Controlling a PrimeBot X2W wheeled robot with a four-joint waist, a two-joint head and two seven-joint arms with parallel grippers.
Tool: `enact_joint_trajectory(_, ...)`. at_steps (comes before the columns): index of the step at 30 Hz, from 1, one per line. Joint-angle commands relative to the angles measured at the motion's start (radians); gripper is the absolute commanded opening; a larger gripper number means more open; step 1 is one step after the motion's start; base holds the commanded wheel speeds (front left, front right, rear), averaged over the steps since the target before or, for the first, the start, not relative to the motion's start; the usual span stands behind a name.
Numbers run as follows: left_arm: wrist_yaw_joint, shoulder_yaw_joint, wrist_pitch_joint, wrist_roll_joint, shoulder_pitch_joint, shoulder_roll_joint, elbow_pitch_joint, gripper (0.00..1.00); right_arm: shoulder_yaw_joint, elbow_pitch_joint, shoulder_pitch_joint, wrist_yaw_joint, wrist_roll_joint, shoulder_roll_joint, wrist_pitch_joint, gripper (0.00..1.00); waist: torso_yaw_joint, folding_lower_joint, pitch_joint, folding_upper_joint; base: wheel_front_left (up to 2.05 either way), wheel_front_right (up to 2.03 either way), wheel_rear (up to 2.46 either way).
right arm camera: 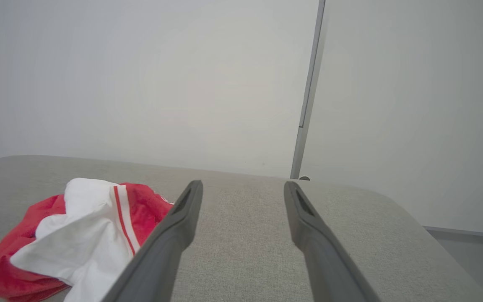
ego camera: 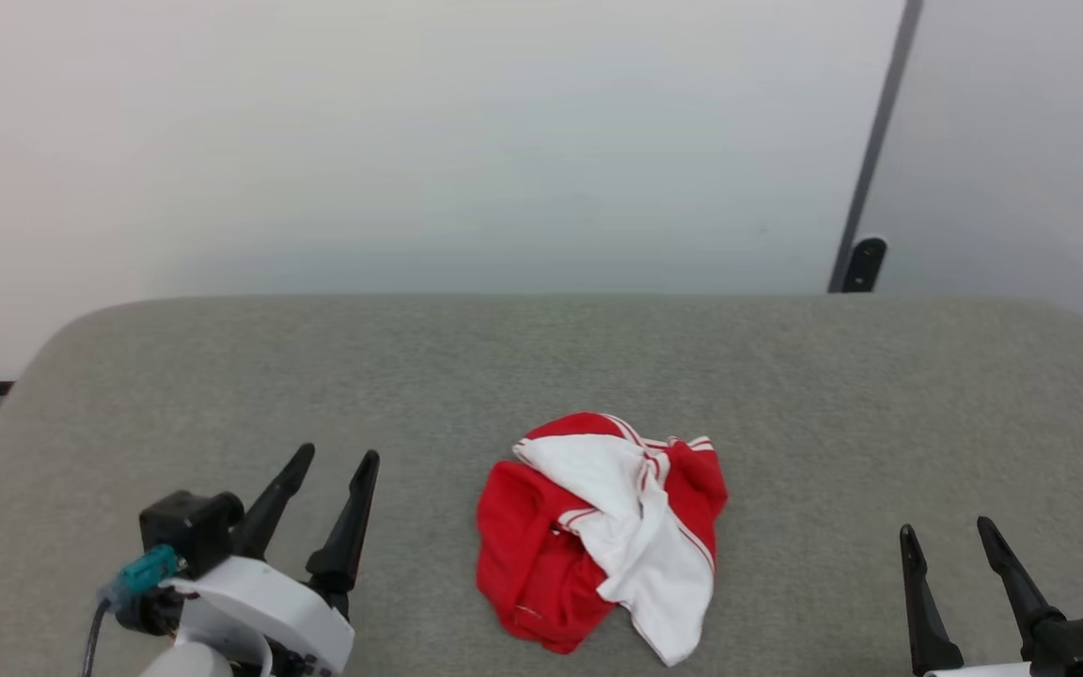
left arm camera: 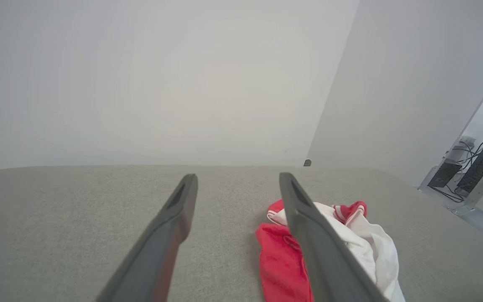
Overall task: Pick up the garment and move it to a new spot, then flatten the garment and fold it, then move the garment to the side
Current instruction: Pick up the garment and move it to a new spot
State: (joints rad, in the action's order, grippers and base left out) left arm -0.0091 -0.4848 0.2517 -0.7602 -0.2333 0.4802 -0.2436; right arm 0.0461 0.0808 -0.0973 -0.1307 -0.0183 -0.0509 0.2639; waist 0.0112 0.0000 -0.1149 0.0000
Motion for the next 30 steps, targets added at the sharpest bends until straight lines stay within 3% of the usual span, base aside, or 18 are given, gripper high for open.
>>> enact_joint_trajectory(1,-0.009,0.007,0.006,0.009,0.02,-0.004,-0.006,1.0,0.001,0.004,-0.018,0.0,-0.005,0.001,0.001,1.0,0.036,0.0,-0.023,0.0,0.0,0.0,0.0)
enact_joint_trajectory(13,-0.005,0.062,0.013,0.194,0.084,-0.01,-0.058,1.0,0.021,0.038,-0.039,0.0,-0.011,0.001,0.001,1.0,0.096,0.0,-0.058,0.0,0.0,0.0,0.0)
enact_joint_trajectory(22,-0.025,0.23,0.013,0.276,0.2,-0.041,-0.033,1.0,0.095,0.05,-0.06,0.0,0.012,0.001,0.001,1.0,0.084,0.0,-0.064,0.0,0.0,0.0,0.0)
enact_joint_trajectory(30,-0.033,0.385,0.013,0.379,0.303,-0.114,0.053,1.0,0.151,0.043,-0.08,0.0,0.015,0.001,0.001,1.0,0.048,0.0,-0.059,0.0,0.0,0.0,0.0)
